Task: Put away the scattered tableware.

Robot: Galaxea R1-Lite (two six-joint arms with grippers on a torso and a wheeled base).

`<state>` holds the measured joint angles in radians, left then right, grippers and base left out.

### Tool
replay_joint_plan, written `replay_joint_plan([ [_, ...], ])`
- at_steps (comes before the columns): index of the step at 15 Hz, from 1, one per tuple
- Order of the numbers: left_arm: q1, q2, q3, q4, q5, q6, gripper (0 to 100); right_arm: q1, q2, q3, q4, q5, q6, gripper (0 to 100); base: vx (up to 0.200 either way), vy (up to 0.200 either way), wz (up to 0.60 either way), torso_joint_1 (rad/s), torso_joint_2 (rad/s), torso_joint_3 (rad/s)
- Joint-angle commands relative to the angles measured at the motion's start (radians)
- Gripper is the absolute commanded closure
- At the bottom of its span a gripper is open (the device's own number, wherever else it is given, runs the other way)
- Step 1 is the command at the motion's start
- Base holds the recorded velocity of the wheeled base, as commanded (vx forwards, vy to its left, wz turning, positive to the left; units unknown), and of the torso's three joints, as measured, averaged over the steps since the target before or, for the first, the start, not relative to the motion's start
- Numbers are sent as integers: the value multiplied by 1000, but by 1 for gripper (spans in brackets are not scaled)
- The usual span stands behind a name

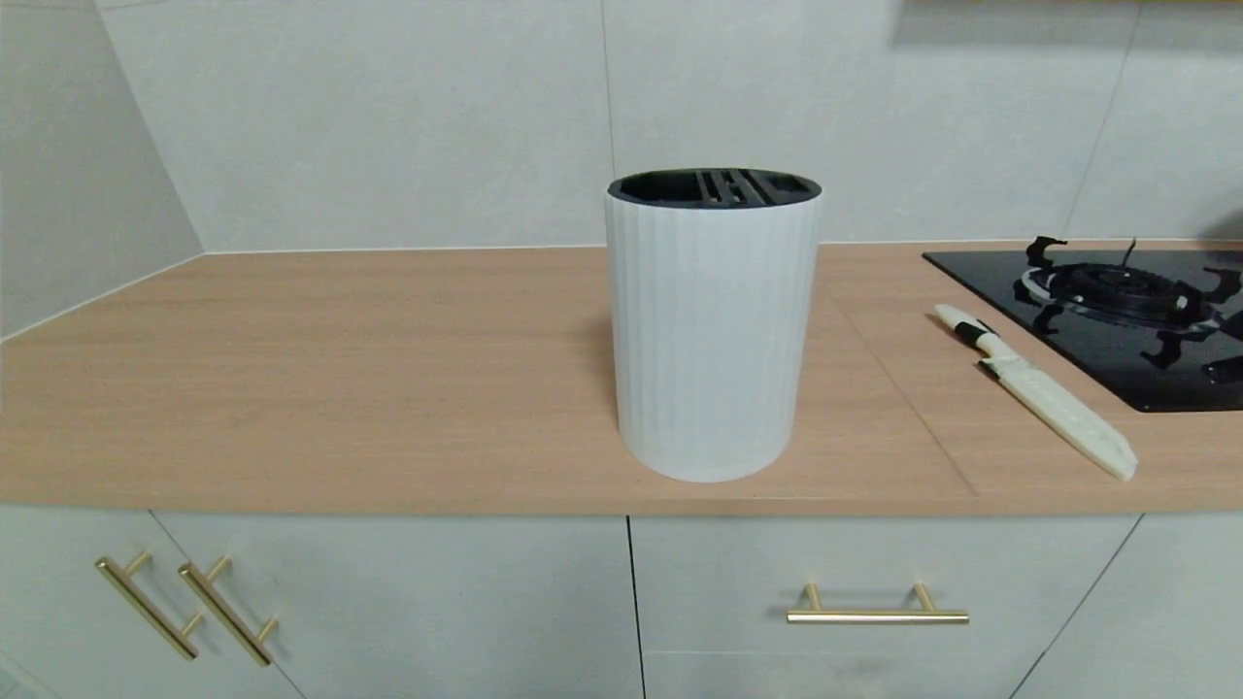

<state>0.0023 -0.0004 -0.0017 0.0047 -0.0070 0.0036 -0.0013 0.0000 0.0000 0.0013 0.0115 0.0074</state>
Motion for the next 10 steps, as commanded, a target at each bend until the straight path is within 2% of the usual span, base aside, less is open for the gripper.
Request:
replay_joint_plan([
  [1,1,0,0,0,-1,-1,0,0,2,0,0,1,0,0,0,0,0,168,-476,-300],
  [10,1,0,0,0,-1,-1,0,0,2,0,0,1,0,0,0,0,0,197,-491,-293],
])
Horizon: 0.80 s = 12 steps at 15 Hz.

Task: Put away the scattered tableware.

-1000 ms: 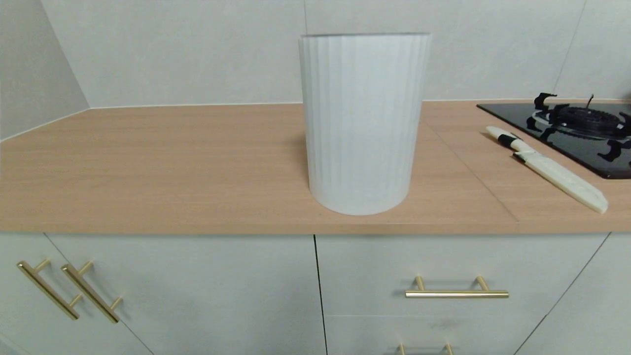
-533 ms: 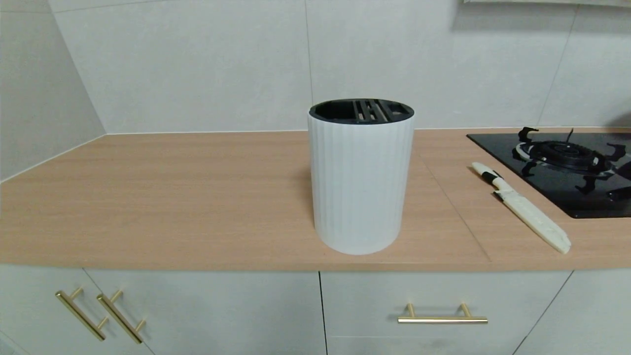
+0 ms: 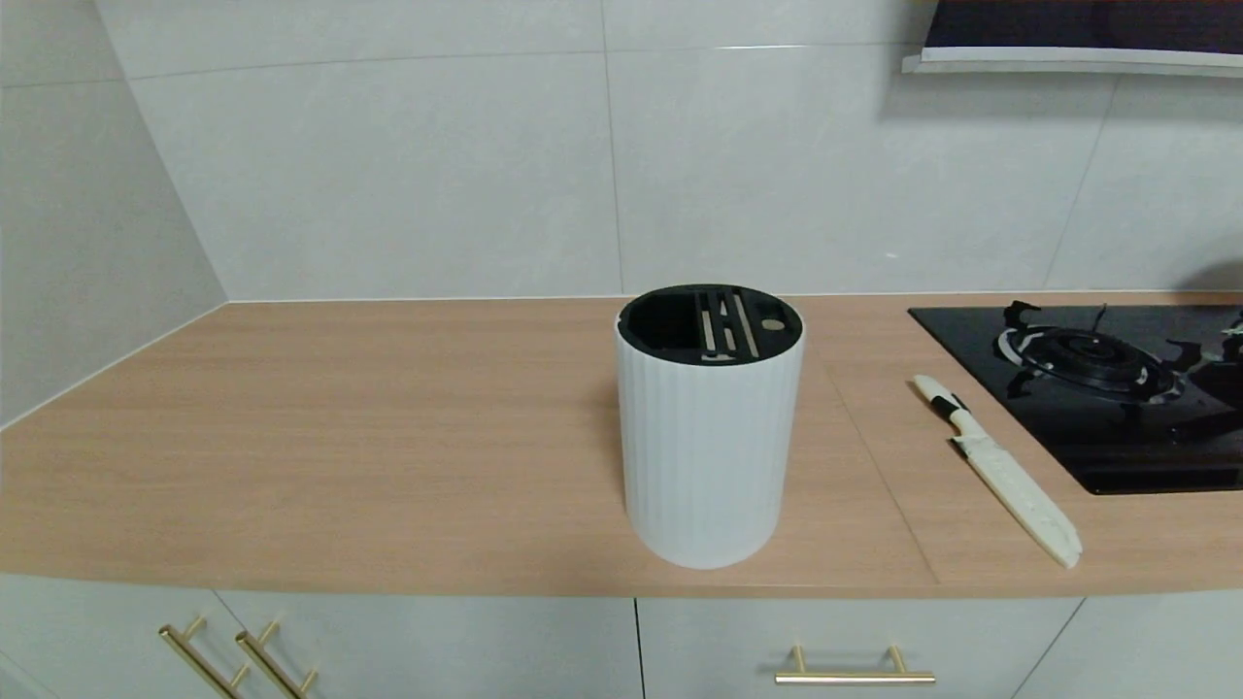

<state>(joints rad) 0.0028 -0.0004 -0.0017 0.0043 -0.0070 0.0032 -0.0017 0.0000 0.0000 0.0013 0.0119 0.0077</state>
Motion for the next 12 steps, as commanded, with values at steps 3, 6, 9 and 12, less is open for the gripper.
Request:
replay_joint_plan([
  [3,0,0,0,0,1,0,0,0,2,0,0,0,0,0,0,0,0,222,-517,-290],
  [6,0,0,0,0,1,1,0,0,2,0,0,0,0,0,0,0,0,238,-533,-299],
  [9,0,0,0,0,-1,0,0,0,2,0,0,0,0,0,0,0,0,248,-566,-310],
  [12,0,0,0,0,1,1,0,0,2,0,0,0,0,0,0,0,0,269,-585,-310],
])
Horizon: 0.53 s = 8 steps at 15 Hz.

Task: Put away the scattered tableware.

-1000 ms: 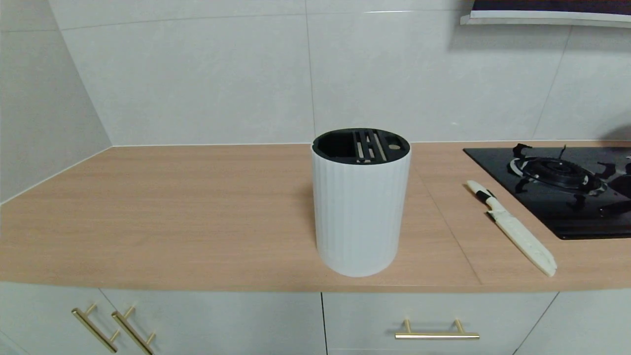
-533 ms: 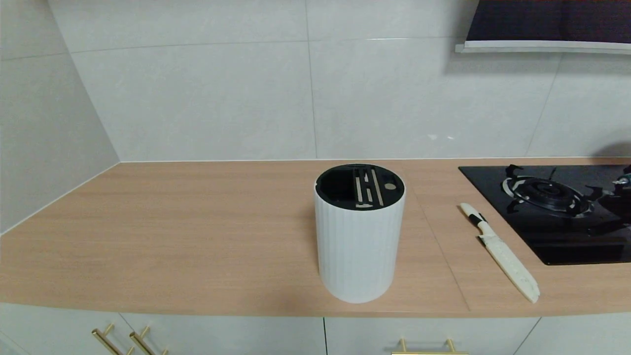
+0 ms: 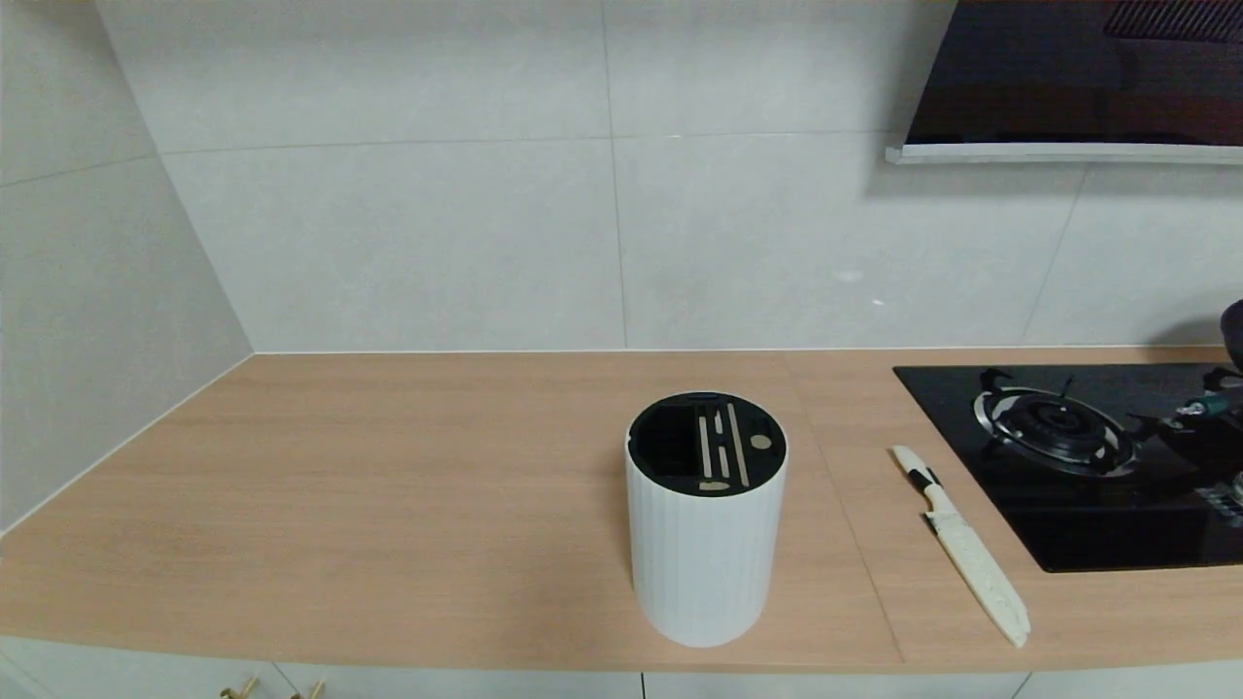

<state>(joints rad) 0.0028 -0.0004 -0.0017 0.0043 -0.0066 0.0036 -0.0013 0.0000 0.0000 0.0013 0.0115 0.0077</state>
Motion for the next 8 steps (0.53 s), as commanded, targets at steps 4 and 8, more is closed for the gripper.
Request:
replay_joint_plan([
  [4,0,0,0,0,0,-1,0,0,2,0,0,1,0,0,0,0,0,241,-511,-271],
  [8,0,0,0,0,-1,1,0,0,2,0,0,1,0,0,0,0,0,144,-300,-155],
])
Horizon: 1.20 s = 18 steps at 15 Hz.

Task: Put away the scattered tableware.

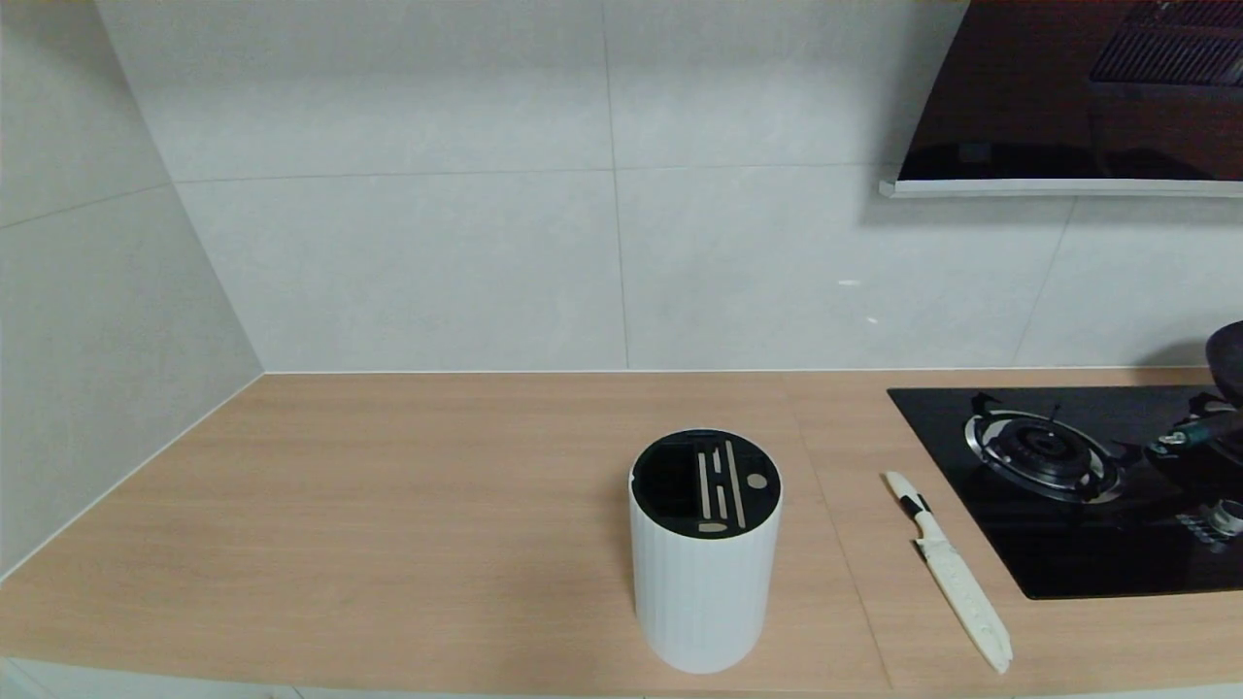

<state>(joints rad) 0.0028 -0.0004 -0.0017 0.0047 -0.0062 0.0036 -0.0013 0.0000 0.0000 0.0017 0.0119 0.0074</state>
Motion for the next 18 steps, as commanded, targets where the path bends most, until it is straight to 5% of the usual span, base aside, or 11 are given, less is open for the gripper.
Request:
replay_joint_plan([
  [1,0,0,0,0,0,1,0,0,2,0,0,0,0,0,0,0,0,0,0,0],
  [12,0,0,0,0,0,-2,0,0,0,0,0,3,-4,0,0,0,0,0,0,0],
  [15,0,0,0,0,0,-1,0,6,26,-120,-9,25,19,0,0,0,0,0,0,0],
  [18,0,0,0,0,0,-1,0,52,382,-275,4,120,26,0,0,0,0,0,0,0],
])
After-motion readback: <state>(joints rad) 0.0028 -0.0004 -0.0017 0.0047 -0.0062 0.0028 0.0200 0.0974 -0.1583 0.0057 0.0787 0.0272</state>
